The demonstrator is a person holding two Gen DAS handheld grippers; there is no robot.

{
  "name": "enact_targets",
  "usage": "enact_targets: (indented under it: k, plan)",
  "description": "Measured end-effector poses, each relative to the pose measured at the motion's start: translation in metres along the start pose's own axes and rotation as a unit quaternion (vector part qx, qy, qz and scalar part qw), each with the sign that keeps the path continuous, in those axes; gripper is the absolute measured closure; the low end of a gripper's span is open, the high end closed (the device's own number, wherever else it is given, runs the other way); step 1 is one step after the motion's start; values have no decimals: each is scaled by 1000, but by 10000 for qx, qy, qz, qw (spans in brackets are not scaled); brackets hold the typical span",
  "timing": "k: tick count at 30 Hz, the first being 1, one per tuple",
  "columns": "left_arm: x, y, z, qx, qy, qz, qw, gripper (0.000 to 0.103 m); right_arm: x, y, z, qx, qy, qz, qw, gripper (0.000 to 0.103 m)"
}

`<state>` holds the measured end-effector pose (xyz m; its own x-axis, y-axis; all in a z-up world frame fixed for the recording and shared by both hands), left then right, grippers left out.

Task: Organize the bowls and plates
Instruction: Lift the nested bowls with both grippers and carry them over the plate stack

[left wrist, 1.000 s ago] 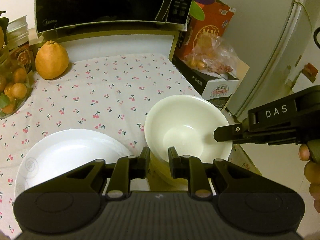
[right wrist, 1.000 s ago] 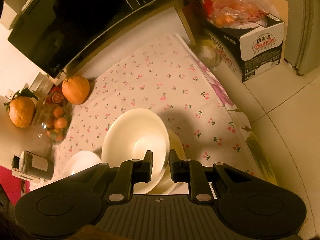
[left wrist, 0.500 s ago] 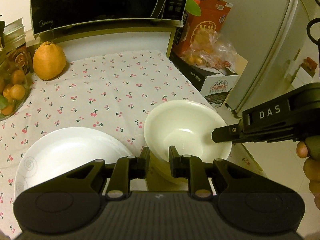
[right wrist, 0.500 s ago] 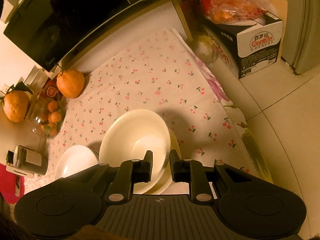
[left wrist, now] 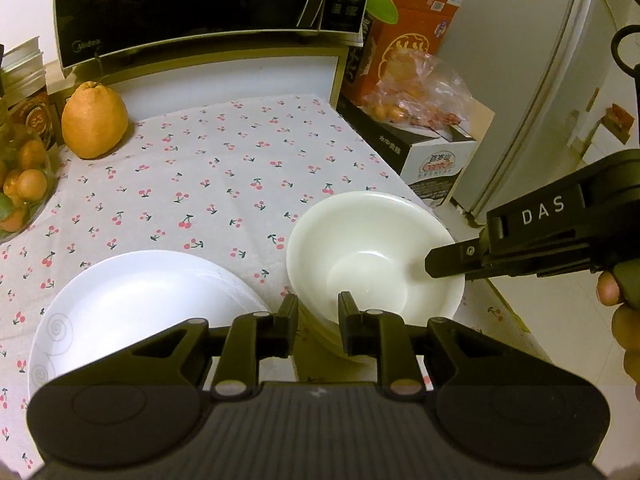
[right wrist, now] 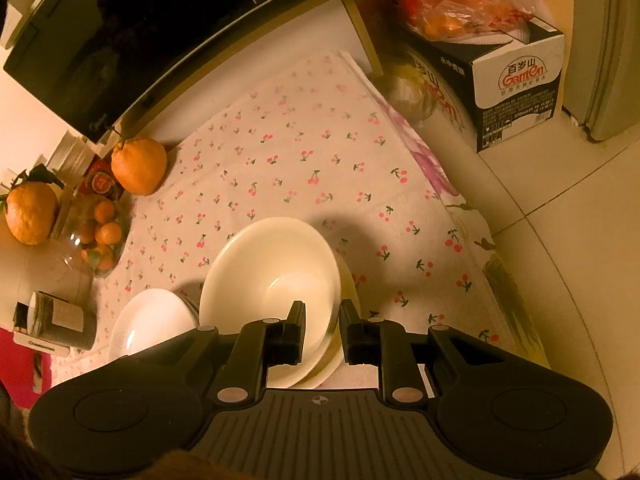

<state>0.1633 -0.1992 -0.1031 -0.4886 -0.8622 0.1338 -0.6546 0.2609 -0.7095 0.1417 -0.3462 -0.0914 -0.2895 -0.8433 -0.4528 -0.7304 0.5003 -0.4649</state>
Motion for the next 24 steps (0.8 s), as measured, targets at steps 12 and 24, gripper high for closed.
enact_targets:
  k: [12,24]
  plan:
    - [1,5,4,-117,16,46,9999,82,1,0,-1,-14,15,-2,10000,83]
    - [1,7,5,-167,54,82,9998,81,7,-2,-3,18,58,101,9999,83]
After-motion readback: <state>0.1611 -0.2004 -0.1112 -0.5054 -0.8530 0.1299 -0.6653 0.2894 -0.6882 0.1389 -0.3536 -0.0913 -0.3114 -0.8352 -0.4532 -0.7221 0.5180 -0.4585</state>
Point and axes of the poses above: each gripper's, at about its wrist camera, not at the fingertips, and z roughly the way its jaws point, x to its right, y to its underside, the point moved 9 cm from there along z, roughly the way its jaws point, and after that the axes turned 7 degrees about x, right-handed, at the moved point
